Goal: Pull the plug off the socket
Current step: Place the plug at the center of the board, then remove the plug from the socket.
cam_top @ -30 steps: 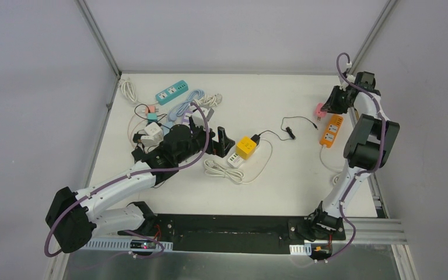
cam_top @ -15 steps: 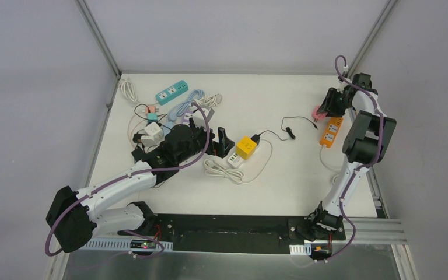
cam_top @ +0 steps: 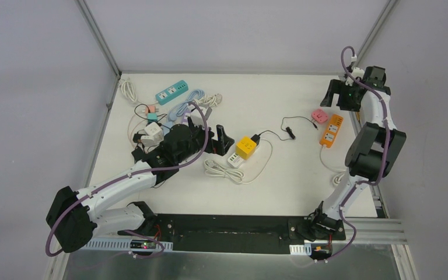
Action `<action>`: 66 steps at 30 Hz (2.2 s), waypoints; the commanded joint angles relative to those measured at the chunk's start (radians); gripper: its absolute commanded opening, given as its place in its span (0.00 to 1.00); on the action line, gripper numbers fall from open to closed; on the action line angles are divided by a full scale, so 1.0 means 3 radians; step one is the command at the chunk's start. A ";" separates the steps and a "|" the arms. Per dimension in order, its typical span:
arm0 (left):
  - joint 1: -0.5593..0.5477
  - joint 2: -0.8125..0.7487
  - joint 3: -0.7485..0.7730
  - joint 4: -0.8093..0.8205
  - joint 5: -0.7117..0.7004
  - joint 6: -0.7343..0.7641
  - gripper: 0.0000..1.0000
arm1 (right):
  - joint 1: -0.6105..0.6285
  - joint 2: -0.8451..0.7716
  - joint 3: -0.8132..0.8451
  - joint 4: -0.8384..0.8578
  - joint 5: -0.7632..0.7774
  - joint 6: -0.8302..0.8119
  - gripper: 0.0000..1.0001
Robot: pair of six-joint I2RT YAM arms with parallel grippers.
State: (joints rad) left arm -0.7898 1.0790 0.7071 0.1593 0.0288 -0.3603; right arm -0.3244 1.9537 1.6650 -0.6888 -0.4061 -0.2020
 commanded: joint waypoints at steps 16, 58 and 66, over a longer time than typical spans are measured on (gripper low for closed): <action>0.0093 0.0253 0.0178 0.0113 0.0500 -0.0466 0.96 | 0.0226 -0.0966 -0.0204 -0.2573 -0.2793 -0.3630 1.00; -0.0599 0.2343 0.2041 -0.1359 -0.0344 0.1407 0.88 | 0.0801 -0.1343 -0.1588 -0.0917 -0.1648 -0.1585 1.00; -0.0506 0.2447 0.2066 -0.1376 -0.0237 0.1368 0.67 | 0.0803 -0.1343 -0.1620 -0.0916 -0.1643 -0.1584 1.00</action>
State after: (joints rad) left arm -0.9577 1.8030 1.2846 -0.2577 -0.0681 0.0399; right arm -0.0799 1.5791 1.1797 -0.9844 -0.8940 -0.6819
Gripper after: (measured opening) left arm 0.718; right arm 0.997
